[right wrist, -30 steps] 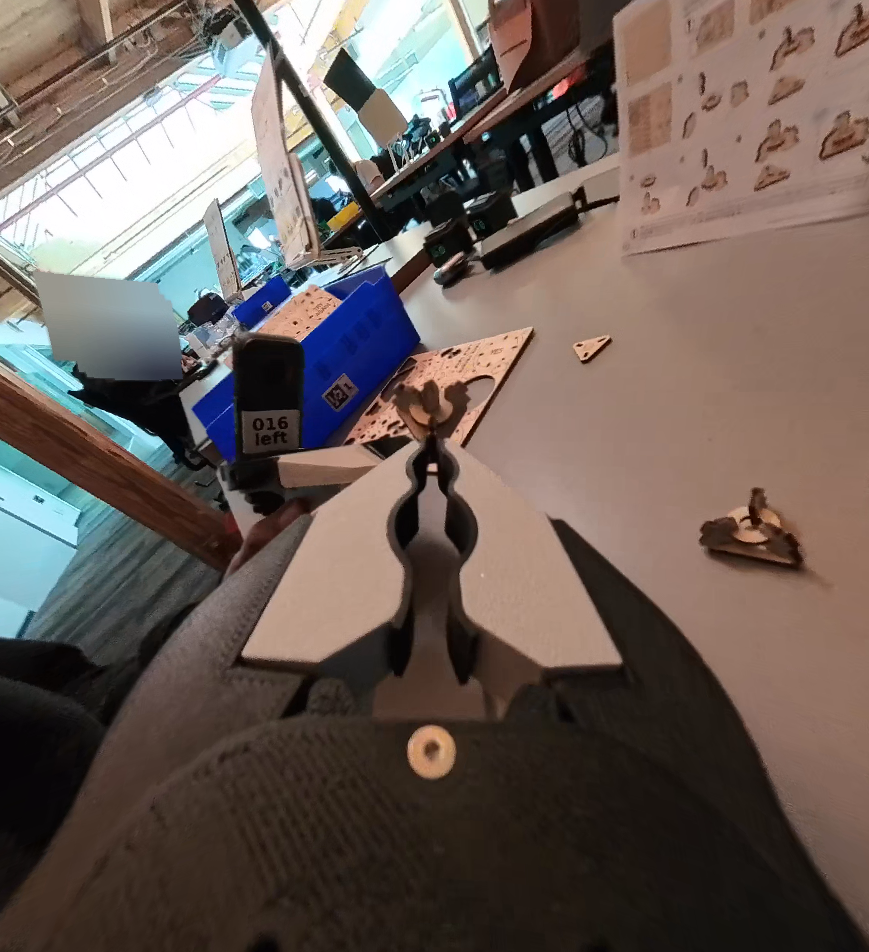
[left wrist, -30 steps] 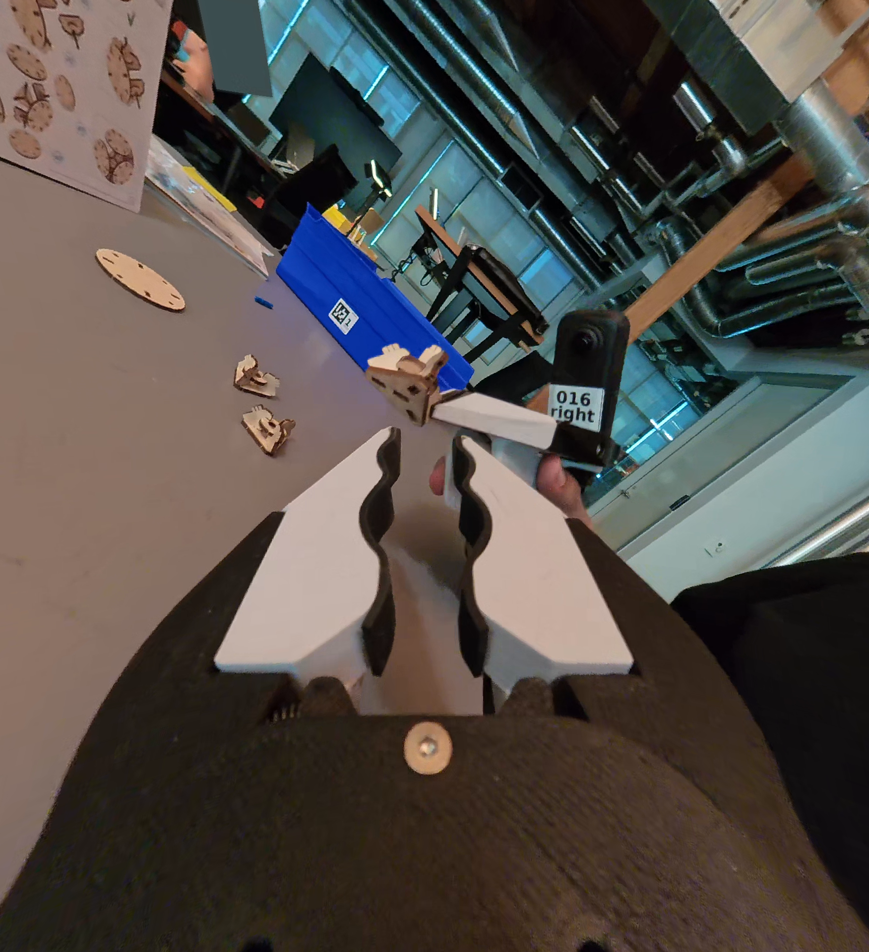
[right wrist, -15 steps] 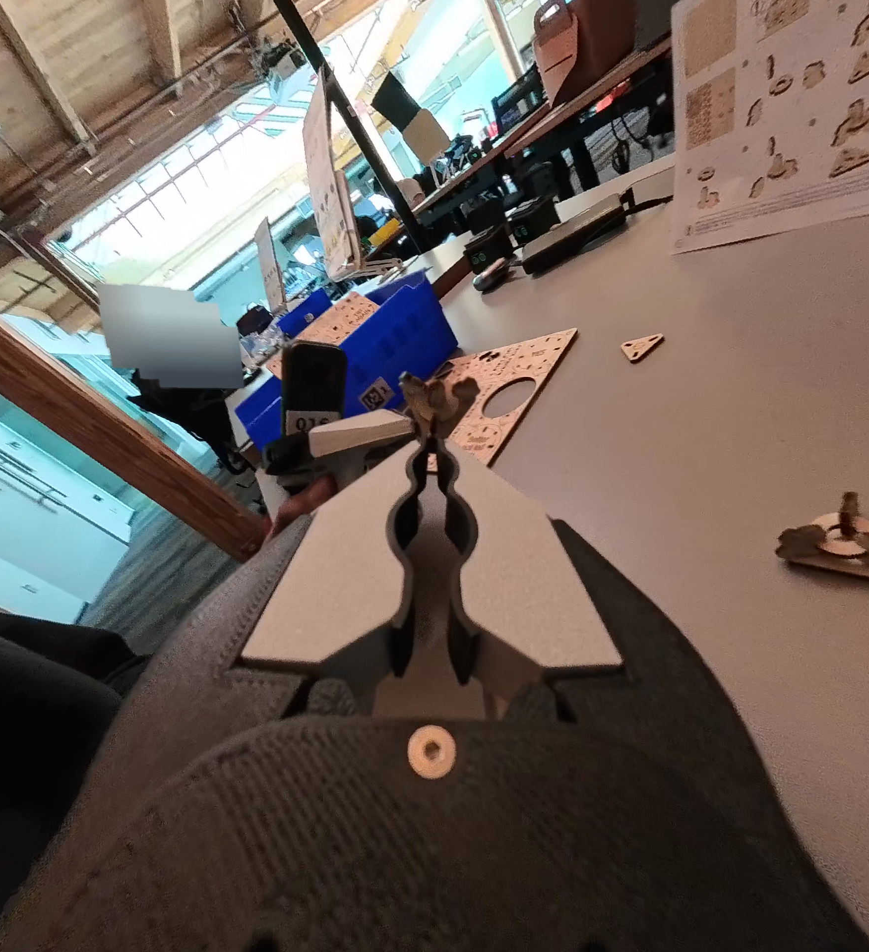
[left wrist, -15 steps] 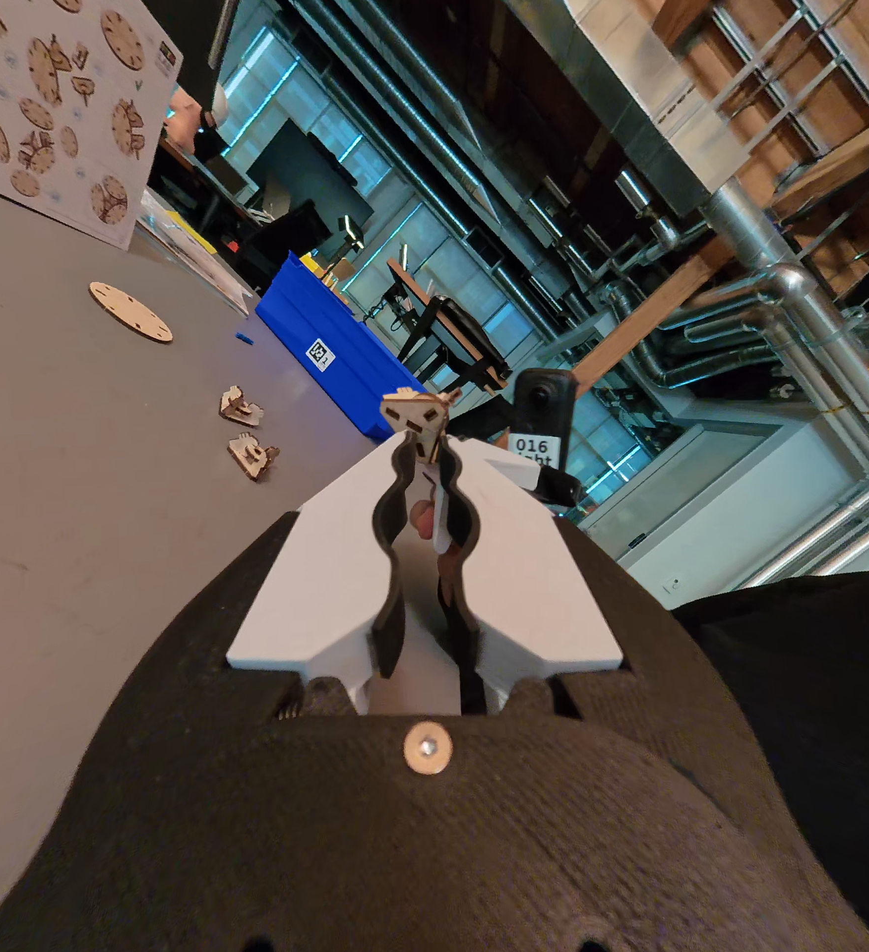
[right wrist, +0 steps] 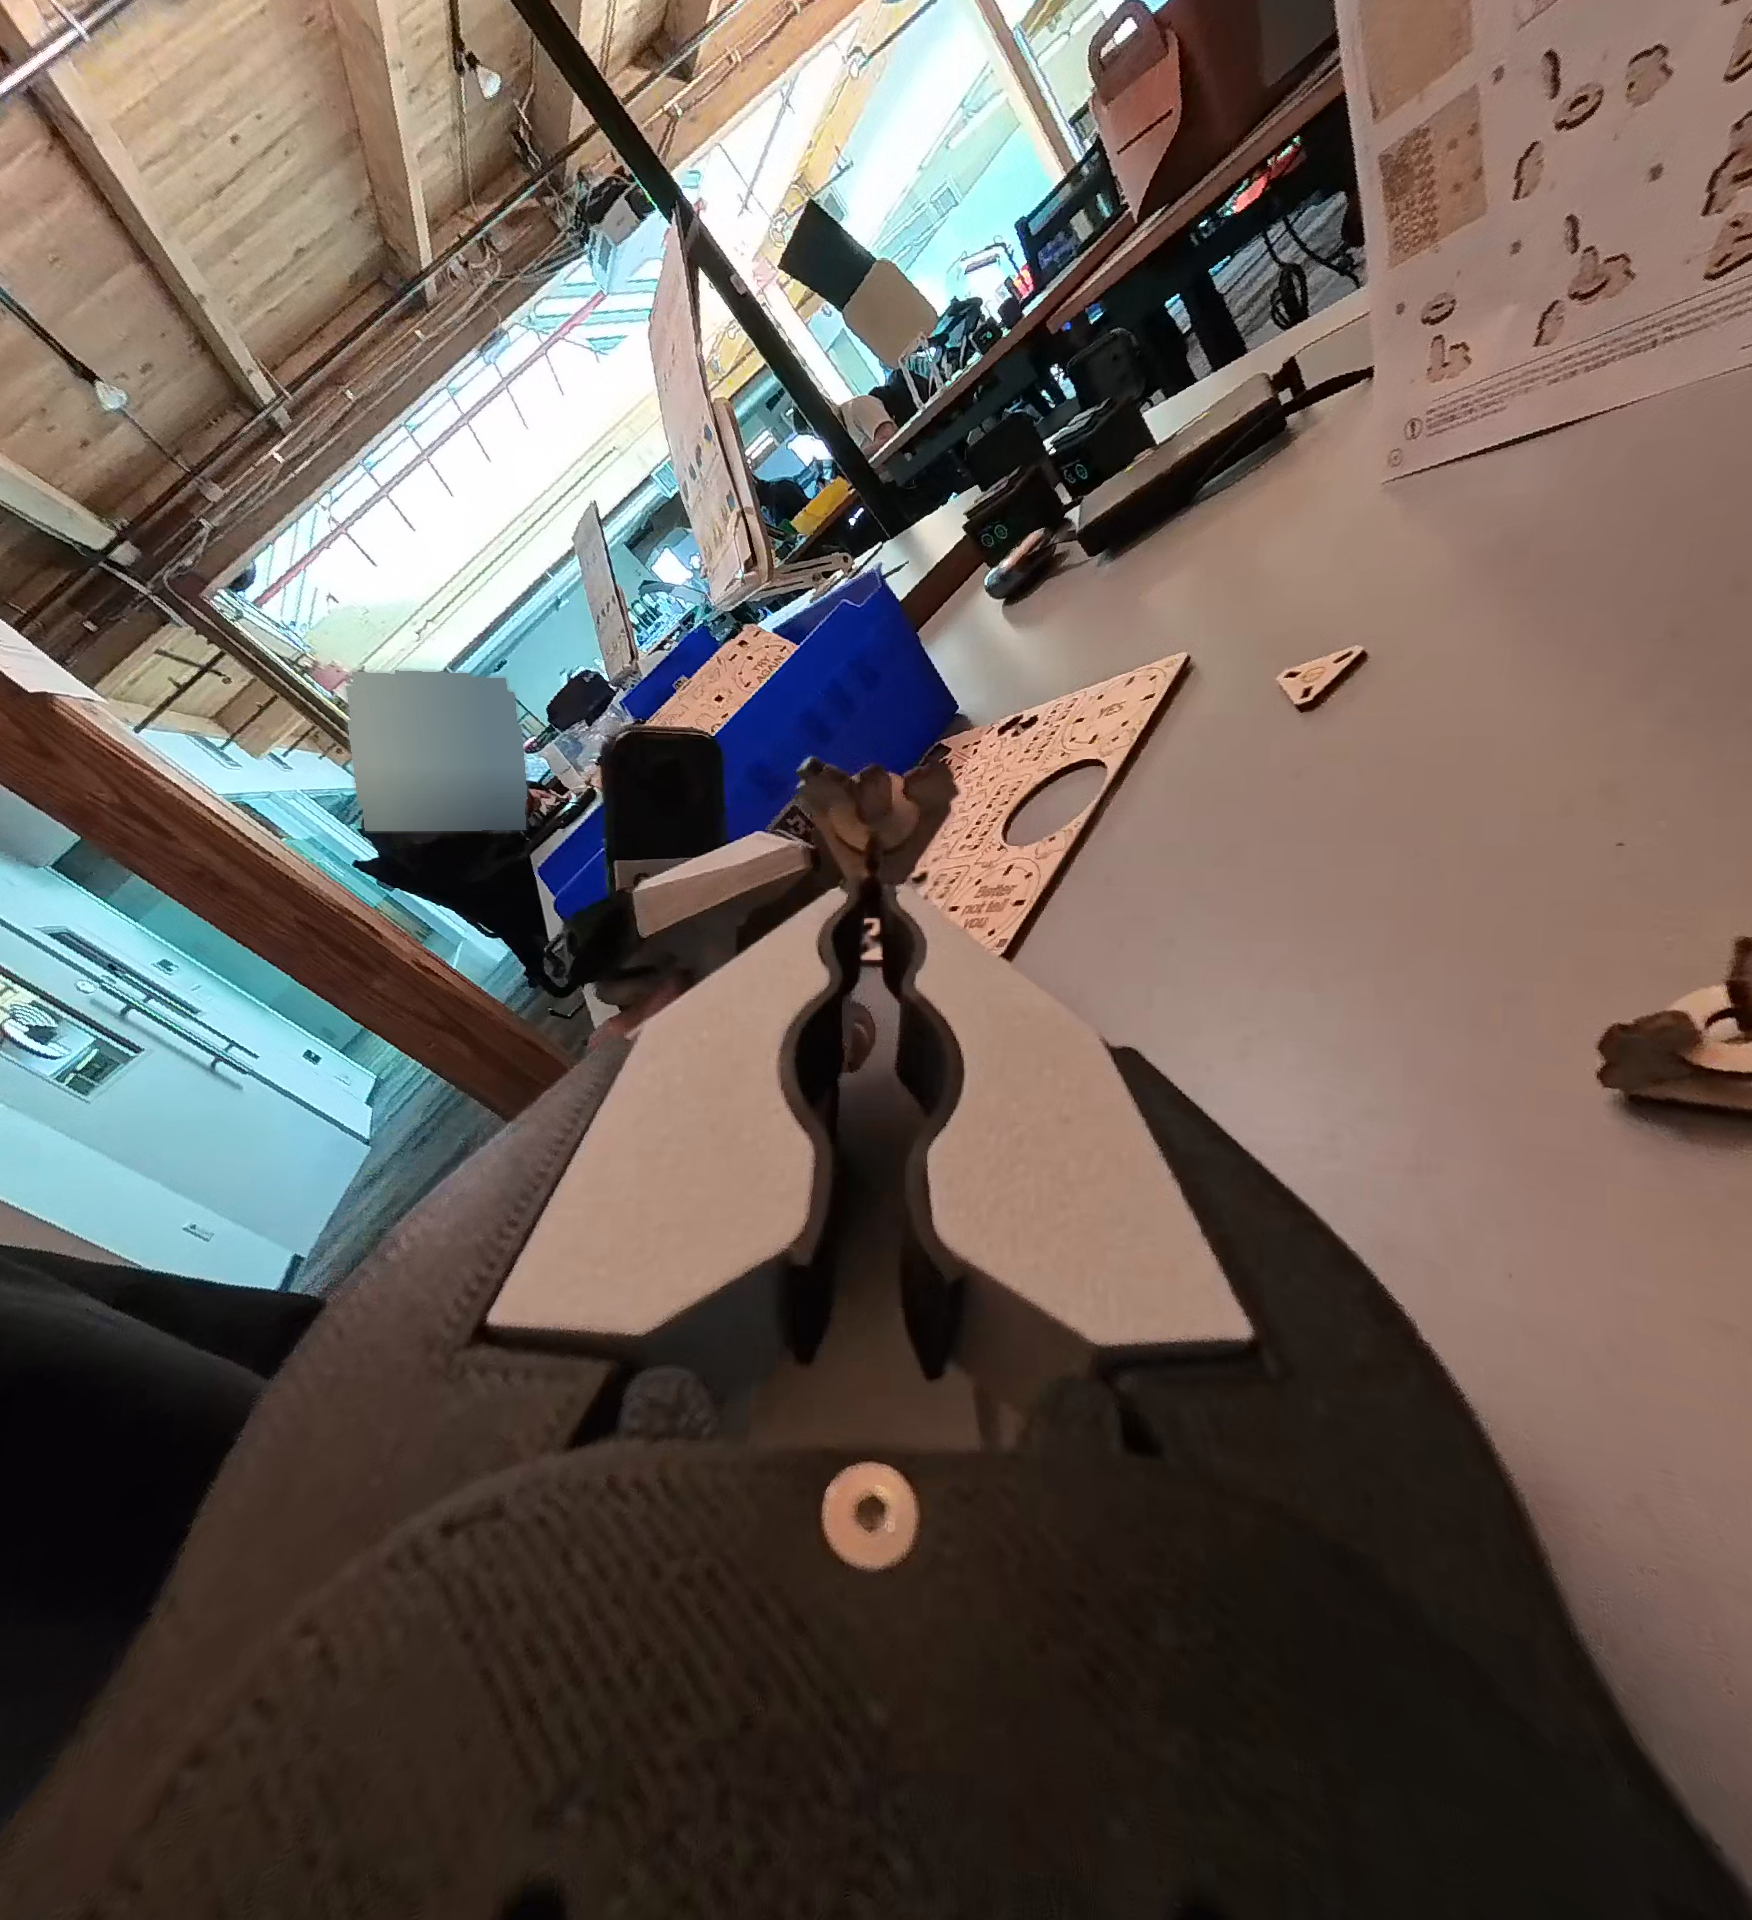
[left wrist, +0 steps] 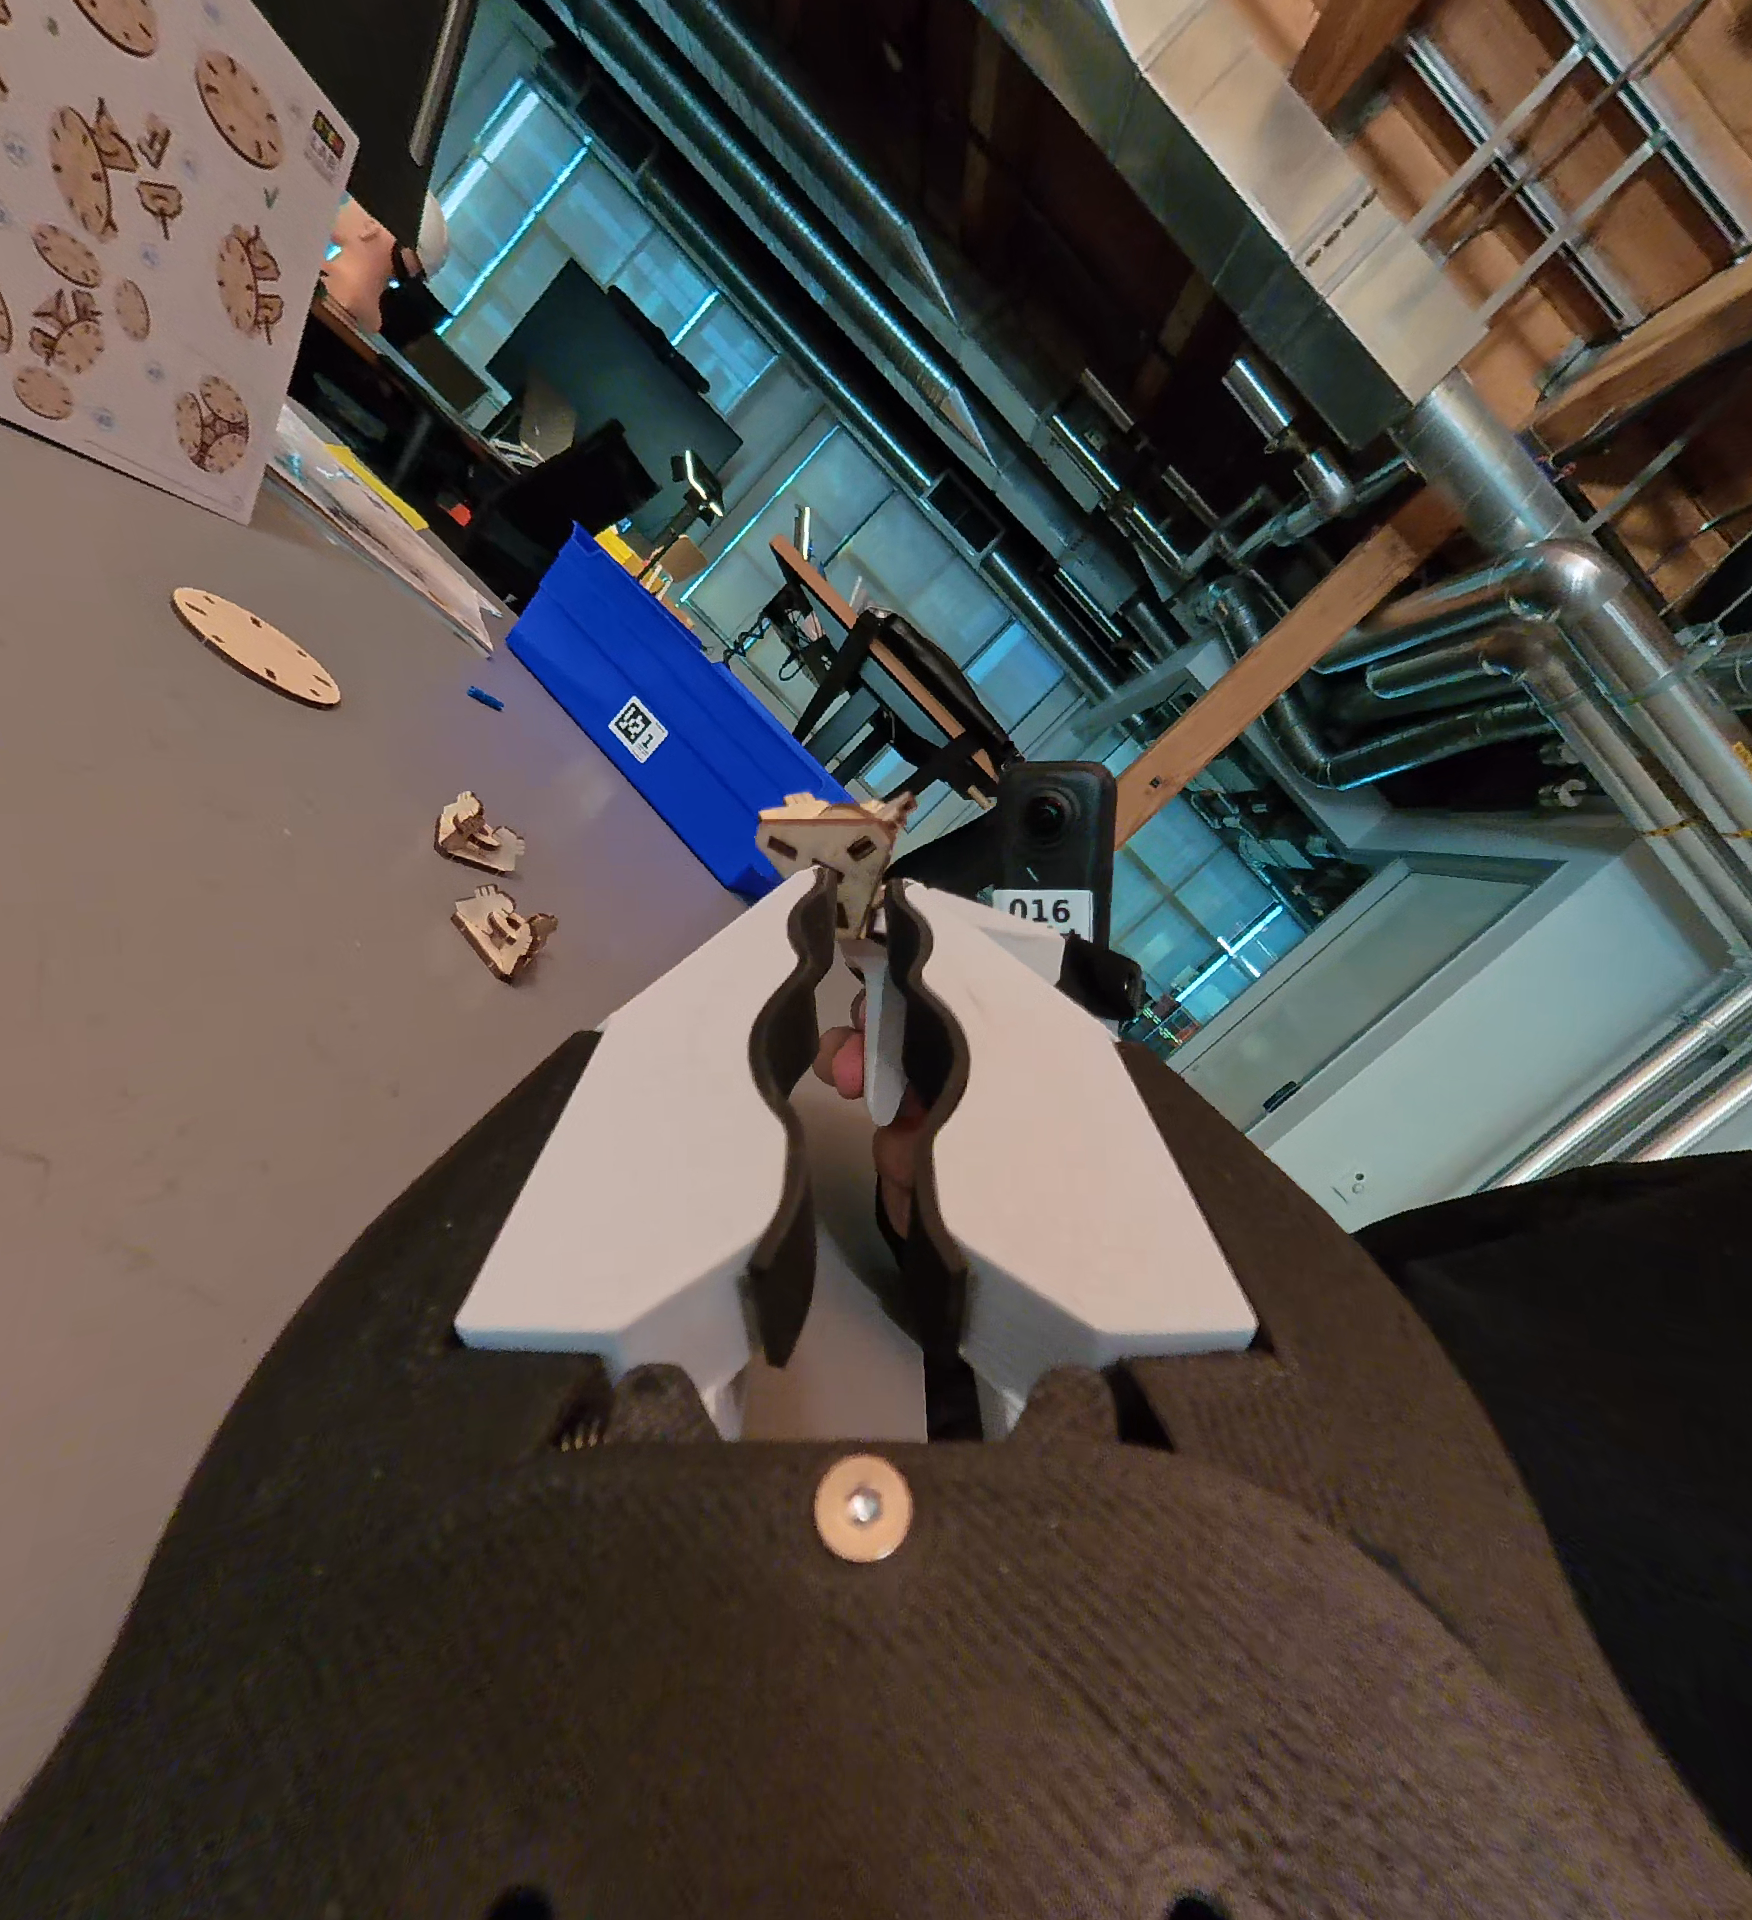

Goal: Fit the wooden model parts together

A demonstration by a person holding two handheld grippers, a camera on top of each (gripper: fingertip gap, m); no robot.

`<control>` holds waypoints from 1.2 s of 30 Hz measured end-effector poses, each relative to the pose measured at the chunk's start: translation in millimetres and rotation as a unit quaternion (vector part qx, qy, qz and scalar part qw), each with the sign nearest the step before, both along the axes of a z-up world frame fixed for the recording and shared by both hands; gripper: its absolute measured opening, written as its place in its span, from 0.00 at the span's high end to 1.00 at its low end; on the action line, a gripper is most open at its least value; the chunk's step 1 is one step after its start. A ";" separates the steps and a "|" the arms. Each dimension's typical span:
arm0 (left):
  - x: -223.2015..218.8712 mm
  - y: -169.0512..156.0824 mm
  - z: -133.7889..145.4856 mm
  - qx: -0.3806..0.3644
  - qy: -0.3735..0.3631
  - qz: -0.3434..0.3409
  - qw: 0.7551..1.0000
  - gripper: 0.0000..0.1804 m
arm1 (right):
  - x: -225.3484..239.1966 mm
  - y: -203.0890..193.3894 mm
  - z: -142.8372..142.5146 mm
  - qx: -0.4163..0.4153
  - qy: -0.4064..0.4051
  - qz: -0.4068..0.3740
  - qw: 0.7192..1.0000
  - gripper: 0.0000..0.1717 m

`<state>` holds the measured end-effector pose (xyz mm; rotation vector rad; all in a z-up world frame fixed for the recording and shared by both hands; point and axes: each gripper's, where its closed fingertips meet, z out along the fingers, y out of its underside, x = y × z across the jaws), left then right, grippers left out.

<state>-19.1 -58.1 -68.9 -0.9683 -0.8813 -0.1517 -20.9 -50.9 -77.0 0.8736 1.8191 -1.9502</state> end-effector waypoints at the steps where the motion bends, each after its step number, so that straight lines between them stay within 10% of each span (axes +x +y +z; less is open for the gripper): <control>1: -0.2 0.1 -0.4 -0.001 -0.001 0.000 1.000 0.96 | 0.2 -0.3 -0.6 0.004 0.005 -0.001 1.000 1.00; 16: -3.9 0.5 -7.1 -0.009 -0.022 0.006 1.000 0.97 | 0.6 -3.8 -8.4 0.083 0.115 -0.036 0.989 1.00; 26: 2.0 -9.1 4.6 0.042 -0.005 0.001 0.999 1.00 | 12.1 -10.5 1.5 0.164 0.341 -0.087 0.922 0.99; 28: 2.9 -17.0 10.1 0.079 -0.002 0.004 0.997 1.00 | 18.5 -11.3 11.0 0.133 0.353 -0.093 0.921 0.87; 36: 11.7 -16.5 21.3 0.152 0.009 -0.044 0.987 1.00 | 19.3 -10.7 34.7 -0.074 0.103 -0.010 0.992 0.74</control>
